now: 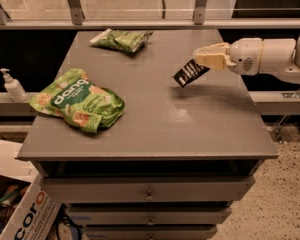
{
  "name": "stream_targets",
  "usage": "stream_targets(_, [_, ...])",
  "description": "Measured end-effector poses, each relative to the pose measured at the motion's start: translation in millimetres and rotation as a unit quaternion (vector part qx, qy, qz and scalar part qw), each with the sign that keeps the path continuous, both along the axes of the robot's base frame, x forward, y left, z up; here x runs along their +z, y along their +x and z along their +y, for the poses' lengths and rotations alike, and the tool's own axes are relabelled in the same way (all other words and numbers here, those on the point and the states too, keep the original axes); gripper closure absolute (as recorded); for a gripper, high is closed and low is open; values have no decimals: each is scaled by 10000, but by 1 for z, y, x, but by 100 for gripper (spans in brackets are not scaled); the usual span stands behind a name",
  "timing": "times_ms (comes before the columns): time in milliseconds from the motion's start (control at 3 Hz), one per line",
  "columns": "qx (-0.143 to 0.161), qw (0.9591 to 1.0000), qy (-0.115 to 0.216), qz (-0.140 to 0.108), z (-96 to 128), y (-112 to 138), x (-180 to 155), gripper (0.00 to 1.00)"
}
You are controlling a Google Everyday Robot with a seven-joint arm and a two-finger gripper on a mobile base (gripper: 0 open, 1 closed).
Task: Move rxbar chocolate near green rice chip bag
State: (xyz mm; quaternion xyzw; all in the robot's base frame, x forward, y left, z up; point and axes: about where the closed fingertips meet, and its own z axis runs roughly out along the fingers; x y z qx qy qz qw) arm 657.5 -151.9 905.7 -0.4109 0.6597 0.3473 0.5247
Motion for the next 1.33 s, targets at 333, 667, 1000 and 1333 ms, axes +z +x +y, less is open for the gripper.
stream_targets(333, [23, 9987, 465, 184, 47, -10, 2, 100])
stream_targets(667, [40, 9972, 707, 239, 87, -16, 4, 100])
stream_targets(1000, [192, 9967, 767, 180, 124, -24, 1, 100])
stream_targets(1333, [396, 9977, 547, 8, 142, -33, -16, 100])
